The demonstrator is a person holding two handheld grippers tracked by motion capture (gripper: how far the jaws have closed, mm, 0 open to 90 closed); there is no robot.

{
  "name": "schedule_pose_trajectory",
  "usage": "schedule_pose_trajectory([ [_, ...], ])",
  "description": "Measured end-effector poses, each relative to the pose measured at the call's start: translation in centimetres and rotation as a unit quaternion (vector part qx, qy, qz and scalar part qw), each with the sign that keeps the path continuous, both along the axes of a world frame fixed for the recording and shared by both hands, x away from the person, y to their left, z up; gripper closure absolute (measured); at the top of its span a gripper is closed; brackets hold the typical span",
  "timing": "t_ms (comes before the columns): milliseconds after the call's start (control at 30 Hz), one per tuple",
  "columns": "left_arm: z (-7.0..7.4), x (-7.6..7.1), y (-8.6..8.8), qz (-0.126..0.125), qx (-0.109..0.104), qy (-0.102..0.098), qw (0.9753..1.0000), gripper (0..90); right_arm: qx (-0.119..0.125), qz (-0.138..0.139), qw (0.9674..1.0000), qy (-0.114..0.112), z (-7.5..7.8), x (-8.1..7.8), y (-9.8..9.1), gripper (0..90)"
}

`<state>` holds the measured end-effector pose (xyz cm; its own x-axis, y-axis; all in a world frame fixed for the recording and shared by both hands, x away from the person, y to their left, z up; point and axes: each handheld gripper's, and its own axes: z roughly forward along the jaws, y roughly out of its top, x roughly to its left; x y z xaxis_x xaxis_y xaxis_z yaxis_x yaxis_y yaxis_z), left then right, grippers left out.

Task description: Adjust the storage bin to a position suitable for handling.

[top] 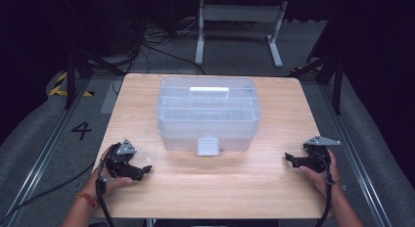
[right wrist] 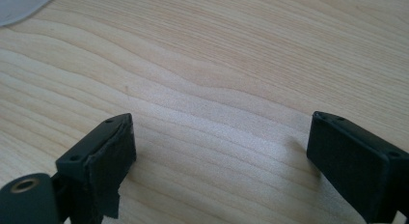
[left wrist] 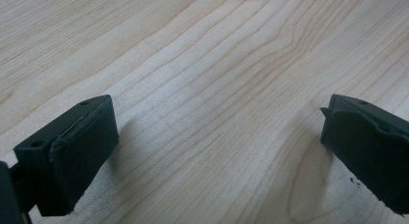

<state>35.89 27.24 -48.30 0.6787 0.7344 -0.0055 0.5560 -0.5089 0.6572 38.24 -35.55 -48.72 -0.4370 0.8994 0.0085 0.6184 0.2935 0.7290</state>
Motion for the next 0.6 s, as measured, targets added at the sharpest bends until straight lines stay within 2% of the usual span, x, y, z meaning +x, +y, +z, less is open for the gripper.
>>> schedule_pose_trajectory([
  [433,-0.01,-0.08,-0.06,0.005,-0.001,0.001,1.0000,0.3,-0.001,-0.002,1.0000,0.000,-0.01,-0.08,-0.07,10.2],
  [600,-0.03,-0.12,-0.09,0.007,-0.003,0.003,1.0000,0.5,-0.002,0.010,0.9999,-0.002,0.06,-0.28,-0.31,15.0],
])
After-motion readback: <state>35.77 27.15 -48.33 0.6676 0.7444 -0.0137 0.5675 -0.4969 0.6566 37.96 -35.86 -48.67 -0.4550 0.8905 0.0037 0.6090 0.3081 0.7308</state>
